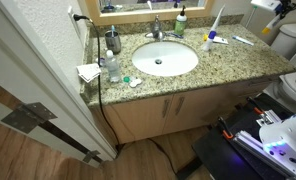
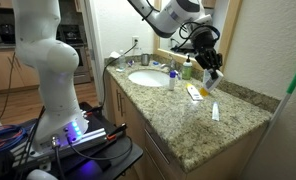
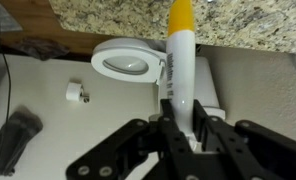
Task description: Place the white and yellow bottle upside down on the right side of the counter
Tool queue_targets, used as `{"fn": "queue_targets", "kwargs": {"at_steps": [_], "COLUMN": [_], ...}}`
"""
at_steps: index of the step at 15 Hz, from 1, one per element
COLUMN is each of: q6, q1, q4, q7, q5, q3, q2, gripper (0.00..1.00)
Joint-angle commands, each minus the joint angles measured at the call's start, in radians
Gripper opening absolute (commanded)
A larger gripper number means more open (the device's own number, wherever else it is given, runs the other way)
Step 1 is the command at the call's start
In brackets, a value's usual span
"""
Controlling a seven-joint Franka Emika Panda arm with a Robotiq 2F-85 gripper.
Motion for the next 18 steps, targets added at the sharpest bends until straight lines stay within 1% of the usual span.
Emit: {"fn": "queue_targets", "kwargs": {"at_steps": [1, 3, 4, 5, 6, 7, 9, 10, 11, 12, 14, 15, 18], "q6": [-0.013, -0.012, -0.012, 0.002, 0.051, 0.083, 0.115, 0.128, 0.146, 0.117, 0.065, 0.012, -0.059], "q1": [-0.137, -0.188, -0.201, -0.222, -0.254, -0.285, -0.334, -0.350, -0.296, -0.365, -0.382, -0.397, -0.456], "q4": [-0.001, 0.004, 0.005, 0.020, 0.031, 0.033, 0.044, 0.052, 0.061, 0.081, 0.116, 0.130, 0.164], "q7": [0.026, 0.028, 0.028, 0.066, 0.169, 0.253, 0.412, 0.506, 0.585, 0.673, 0.798, 0.808, 0.790], "q5": [-0.034, -0.032, -0.031, -0.035, -0.068, -0.089, -0.130, -0.182, -0.220, -0.277, -0.369, -0.378, -0.372], "q3": [0.150, 0.205, 0.213, 0.230, 0.253, 0.276, 0.314, 0.319, 0.249, 0.316, 0.314, 0.325, 0.366], "q2": [-0.013, -0.011, -0.011, 0.036, 0.092, 0.122, 0.183, 0.215, 0.255, 0.276, 0.316, 0.324, 0.338], "gripper": [0.23, 0.23, 0.06, 0.06, 0.06, 0.06, 0.06, 0.06, 0.06, 0.06, 0.06, 0.06, 0.06]}}
